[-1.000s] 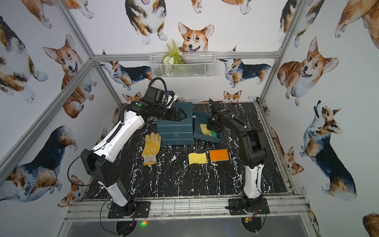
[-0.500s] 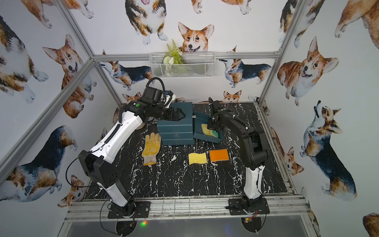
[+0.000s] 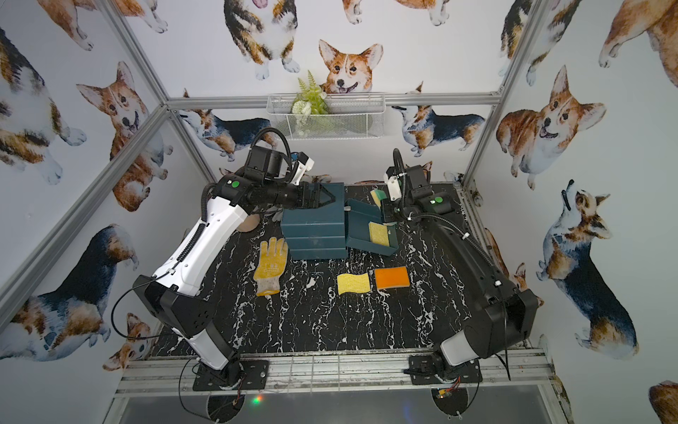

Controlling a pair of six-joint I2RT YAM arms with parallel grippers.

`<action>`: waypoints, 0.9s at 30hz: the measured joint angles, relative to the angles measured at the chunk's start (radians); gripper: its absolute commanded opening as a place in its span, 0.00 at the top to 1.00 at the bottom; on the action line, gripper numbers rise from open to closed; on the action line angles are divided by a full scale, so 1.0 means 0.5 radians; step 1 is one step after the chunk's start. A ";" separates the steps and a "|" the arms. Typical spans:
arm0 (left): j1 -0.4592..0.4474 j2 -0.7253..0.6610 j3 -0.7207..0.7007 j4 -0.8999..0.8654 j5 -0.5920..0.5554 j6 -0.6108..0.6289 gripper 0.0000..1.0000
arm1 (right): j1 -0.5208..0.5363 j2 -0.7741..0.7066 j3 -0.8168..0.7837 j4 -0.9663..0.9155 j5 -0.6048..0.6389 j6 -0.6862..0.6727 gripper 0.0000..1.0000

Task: Take the sponge out of the drawer
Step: Pick up the sponge from the drawer.

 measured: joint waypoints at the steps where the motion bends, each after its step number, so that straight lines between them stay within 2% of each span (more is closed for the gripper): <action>1: -0.011 0.002 0.000 -0.005 0.022 -0.026 0.01 | 0.023 -0.018 0.005 -0.031 -0.040 -0.040 1.00; 7: -0.137 0.005 0.009 -0.070 0.095 -0.092 0.02 | 0.291 -0.044 0.067 -0.271 -0.112 -0.241 1.00; 11: -0.172 -0.004 -0.087 -0.095 0.102 -0.125 0.05 | 0.419 -0.060 0.111 -0.330 -0.083 -0.323 1.00; 13: -0.188 -0.004 -0.122 -0.117 0.101 -0.142 0.08 | 0.446 -0.069 0.136 -0.346 -0.076 -0.356 1.00; 23: -0.228 -0.008 -0.169 -0.131 0.120 -0.209 0.09 | 0.617 -0.046 0.219 -0.375 0.039 -0.467 1.00; 27: -0.233 -0.008 -0.169 -0.095 0.152 -0.237 0.15 | 0.633 -0.056 0.217 -0.372 0.115 -0.484 1.00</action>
